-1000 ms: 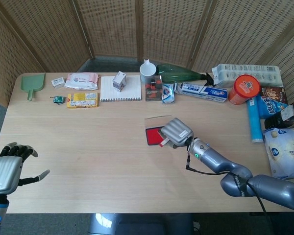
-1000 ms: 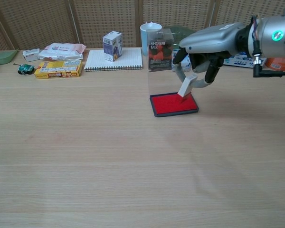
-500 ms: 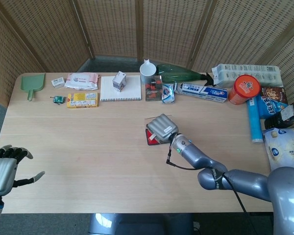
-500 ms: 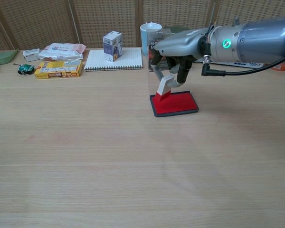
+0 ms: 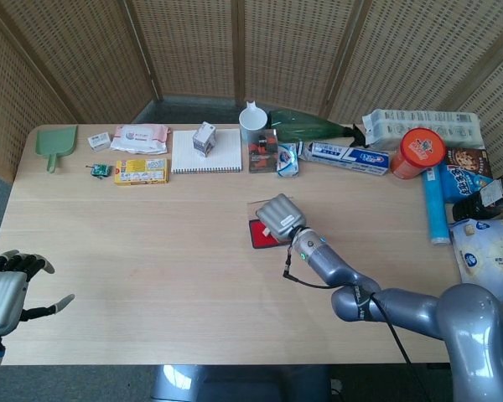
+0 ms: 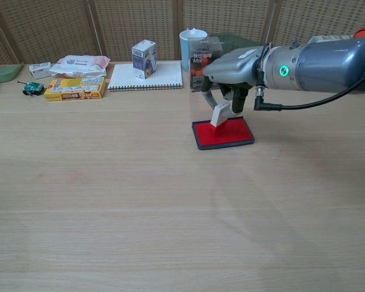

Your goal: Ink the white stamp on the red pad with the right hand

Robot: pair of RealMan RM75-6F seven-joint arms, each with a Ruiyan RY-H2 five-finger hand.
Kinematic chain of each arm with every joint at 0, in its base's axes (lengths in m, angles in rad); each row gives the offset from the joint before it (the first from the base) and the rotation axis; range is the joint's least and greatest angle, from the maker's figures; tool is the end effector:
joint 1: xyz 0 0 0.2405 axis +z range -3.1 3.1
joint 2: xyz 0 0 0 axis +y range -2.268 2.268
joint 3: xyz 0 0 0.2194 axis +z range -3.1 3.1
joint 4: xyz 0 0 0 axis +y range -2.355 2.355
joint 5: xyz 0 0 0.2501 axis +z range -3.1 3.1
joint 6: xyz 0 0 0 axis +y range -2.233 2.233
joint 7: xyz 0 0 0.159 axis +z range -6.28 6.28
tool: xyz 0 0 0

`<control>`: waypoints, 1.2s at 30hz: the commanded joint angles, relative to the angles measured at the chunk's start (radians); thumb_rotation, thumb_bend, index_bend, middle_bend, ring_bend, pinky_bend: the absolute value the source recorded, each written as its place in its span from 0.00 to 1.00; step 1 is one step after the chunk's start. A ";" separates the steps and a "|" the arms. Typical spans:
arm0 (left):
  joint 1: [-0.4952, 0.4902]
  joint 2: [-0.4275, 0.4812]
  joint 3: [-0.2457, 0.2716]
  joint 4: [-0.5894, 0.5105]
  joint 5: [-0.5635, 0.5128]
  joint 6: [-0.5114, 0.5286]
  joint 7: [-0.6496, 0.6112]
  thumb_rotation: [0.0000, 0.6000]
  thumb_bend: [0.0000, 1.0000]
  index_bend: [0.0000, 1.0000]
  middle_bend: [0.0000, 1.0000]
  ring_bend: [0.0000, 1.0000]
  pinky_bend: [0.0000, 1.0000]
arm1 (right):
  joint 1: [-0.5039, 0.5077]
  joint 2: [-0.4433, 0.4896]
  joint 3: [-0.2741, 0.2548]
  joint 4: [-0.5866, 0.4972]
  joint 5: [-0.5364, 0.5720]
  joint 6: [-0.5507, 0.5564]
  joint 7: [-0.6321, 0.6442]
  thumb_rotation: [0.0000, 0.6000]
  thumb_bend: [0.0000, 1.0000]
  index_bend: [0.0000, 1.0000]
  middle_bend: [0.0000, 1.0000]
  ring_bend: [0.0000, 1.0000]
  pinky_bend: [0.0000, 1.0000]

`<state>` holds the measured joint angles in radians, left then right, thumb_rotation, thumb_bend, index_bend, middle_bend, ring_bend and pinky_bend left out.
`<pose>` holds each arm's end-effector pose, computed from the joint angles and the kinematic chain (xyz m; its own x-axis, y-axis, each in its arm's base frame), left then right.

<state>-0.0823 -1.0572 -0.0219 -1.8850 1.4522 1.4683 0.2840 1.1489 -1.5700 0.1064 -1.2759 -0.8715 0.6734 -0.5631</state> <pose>-0.2462 0.1836 0.0940 0.4592 0.0715 0.8855 0.8873 0.0115 -0.4611 -0.0578 -0.4011 -0.0889 0.7776 -0.1983 0.5967 -0.5797 -0.5937 0.5581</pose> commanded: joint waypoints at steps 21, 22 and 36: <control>0.005 -0.004 0.004 0.020 -0.007 -0.004 -0.018 0.64 0.03 0.44 0.38 0.29 0.17 | 0.022 -0.059 -0.037 0.062 0.033 -0.014 -0.052 1.00 0.46 0.68 1.00 1.00 1.00; 0.005 -0.005 0.005 0.022 -0.007 -0.004 -0.020 0.64 0.03 0.44 0.38 0.29 0.17 | 0.023 -0.062 -0.038 0.064 0.037 -0.015 -0.055 1.00 0.46 0.68 1.00 1.00 1.00; 0.003 -0.010 0.003 0.030 0.001 -0.005 -0.034 0.64 0.03 0.44 0.38 0.29 0.17 | 0.013 0.031 -0.022 -0.051 0.054 0.057 -0.075 1.00 0.46 0.68 1.00 1.00 1.00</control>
<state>-0.0792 -1.0668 -0.0184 -1.8547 1.4532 1.4638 0.2498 1.1693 -1.5674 0.0789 -1.2962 -0.8205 0.7107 -0.6359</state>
